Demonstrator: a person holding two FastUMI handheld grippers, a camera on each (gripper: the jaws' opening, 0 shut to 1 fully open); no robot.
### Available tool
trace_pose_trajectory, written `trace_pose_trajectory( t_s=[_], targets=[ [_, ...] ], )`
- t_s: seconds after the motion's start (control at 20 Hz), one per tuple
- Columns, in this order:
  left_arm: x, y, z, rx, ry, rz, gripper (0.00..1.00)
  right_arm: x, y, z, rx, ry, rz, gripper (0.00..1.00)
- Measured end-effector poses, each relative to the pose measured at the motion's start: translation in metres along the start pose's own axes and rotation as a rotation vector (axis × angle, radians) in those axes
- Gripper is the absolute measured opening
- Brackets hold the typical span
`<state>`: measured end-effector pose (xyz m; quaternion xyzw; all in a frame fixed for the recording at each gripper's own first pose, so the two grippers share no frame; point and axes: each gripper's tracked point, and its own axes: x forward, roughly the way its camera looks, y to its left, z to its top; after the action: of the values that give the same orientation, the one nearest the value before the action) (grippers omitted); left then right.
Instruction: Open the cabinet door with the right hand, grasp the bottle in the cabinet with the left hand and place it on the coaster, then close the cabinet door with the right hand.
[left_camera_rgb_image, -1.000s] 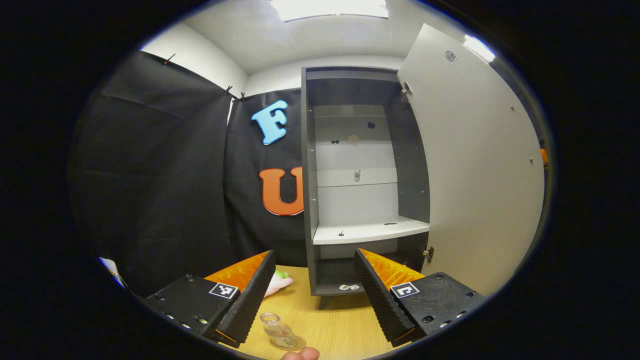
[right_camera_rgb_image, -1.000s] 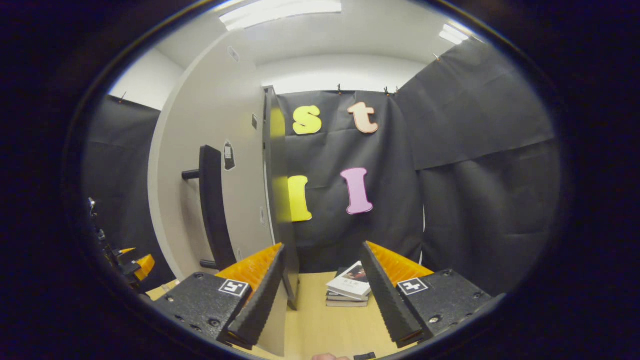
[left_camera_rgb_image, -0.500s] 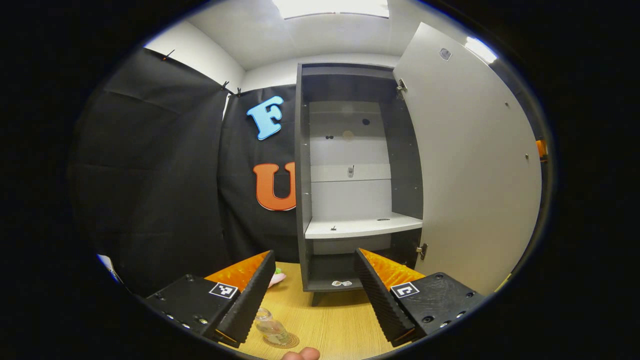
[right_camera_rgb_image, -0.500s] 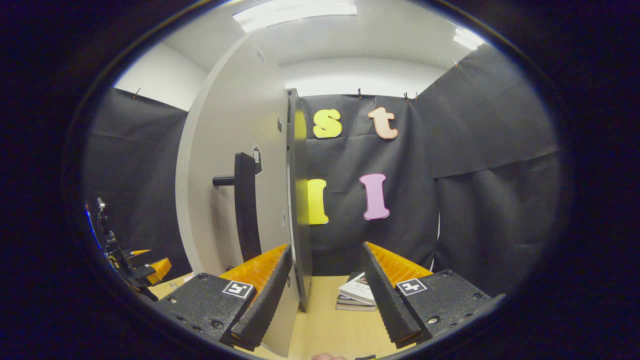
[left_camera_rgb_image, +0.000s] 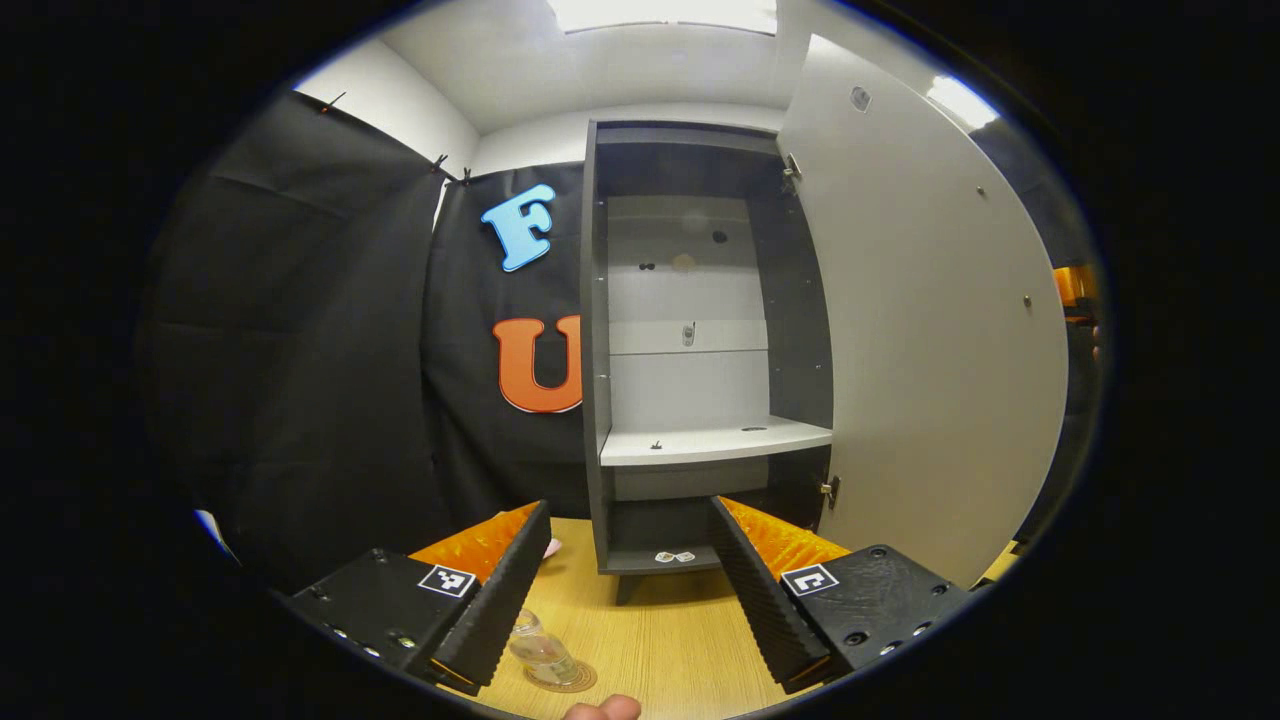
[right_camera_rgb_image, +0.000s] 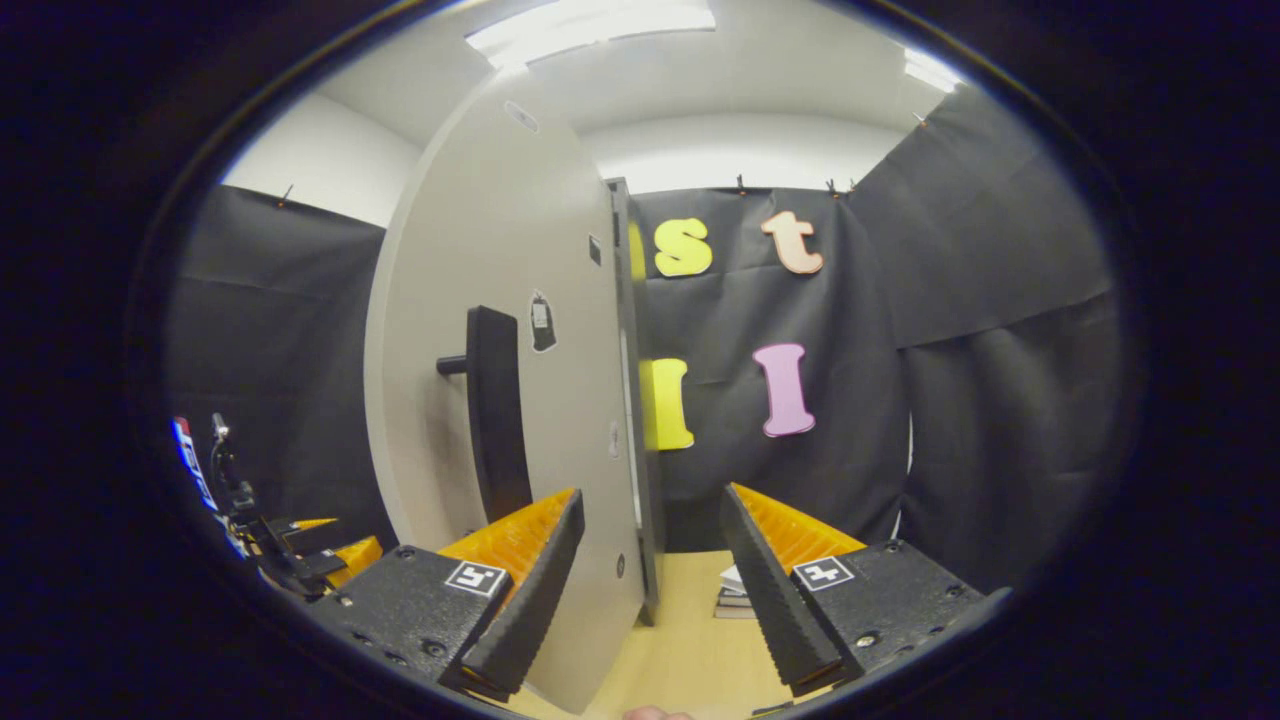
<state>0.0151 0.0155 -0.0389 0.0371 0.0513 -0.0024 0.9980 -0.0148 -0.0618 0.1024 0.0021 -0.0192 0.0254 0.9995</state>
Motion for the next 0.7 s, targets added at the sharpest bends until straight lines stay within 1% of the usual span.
trace_pose_trajectory(
  t_s=[0.2, 0.25, 0.3, 0.35, 0.4, 0.55, 0.7],
  targets=[
    [-0.003, 0.003, -0.004, -0.025, 0.011, -0.015, 0.95, 0.01, 0.038, -0.008, 0.051, 0.017, 0.081, 0.9],
    [-0.005, 0.005, -0.006, -0.033, 0.012, -0.016, 1.0, 0.013, 0.046, -0.009, 0.064, 0.02, 0.099, 0.9],
    [-0.006, 0.007, -0.007, -0.04, 0.016, -0.018, 0.95, 0.016, 0.053, -0.009, 0.065, 0.024, 0.114, 0.9],
    [-0.007, 0.008, -0.011, -0.044, 0.02, -0.022, 0.95, 0.019, 0.059, -0.008, 0.055, 0.024, 0.125, 0.9],
    [-0.009, 0.01, -0.012, -0.045, 0.024, -0.023, 0.95, 0.022, 0.064, -0.007, 0.041, 0.022, 0.126, 0.9],
    [-0.008, 0.018, -0.014, -0.034, 0.016, -0.017, 0.95, 0.036, 0.073, -0.003, -0.013, -0.009, 0.093, 0.9],
    [-0.005, 0.024, -0.015, -0.04, 0.015, -0.012, 0.95, 0.049, 0.092, -0.007, -0.029, -0.003, 0.119, 0.9]
  ],
)
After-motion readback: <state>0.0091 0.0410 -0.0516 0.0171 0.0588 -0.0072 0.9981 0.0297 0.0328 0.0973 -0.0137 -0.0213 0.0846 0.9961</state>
